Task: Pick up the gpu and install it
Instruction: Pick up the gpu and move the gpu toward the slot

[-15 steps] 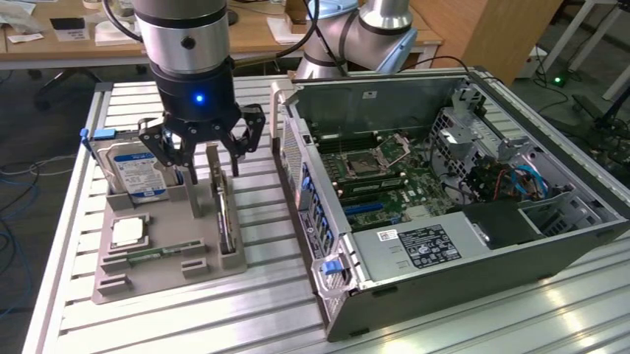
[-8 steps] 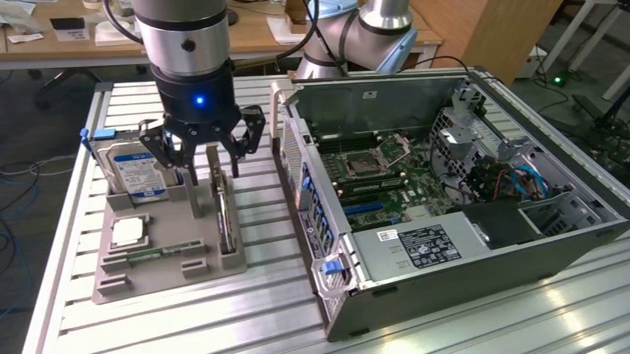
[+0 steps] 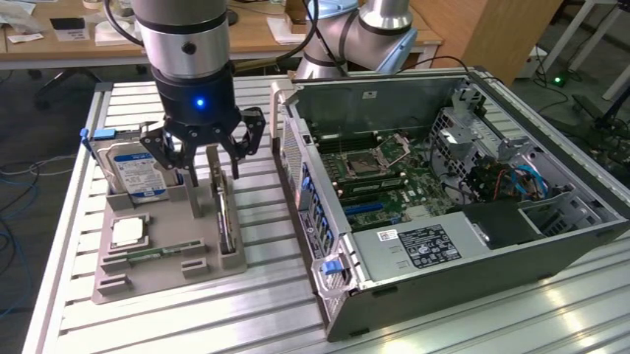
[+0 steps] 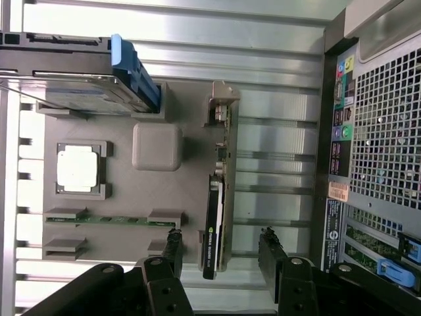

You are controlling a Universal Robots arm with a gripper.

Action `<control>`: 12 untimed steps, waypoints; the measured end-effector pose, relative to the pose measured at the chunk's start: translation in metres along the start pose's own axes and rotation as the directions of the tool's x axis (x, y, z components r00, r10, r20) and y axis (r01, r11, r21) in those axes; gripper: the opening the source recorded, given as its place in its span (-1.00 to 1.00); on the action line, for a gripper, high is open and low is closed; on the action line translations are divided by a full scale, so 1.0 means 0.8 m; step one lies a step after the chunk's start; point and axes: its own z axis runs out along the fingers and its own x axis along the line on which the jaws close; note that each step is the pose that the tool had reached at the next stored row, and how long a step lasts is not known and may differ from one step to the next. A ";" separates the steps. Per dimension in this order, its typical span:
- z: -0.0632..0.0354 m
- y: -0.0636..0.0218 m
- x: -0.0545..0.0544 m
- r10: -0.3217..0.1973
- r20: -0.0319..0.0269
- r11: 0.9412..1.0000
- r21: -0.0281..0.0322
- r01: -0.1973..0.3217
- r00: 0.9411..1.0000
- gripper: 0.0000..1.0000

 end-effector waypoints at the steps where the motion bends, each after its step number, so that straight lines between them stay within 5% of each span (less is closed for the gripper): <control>1: 0.000 0.000 0.000 0.000 0.000 1.000 0.000 0.000 1.000 0.18; 12: 0.005 -0.001 0.000 0.000 0.000 1.000 0.000 0.000 1.000 0.18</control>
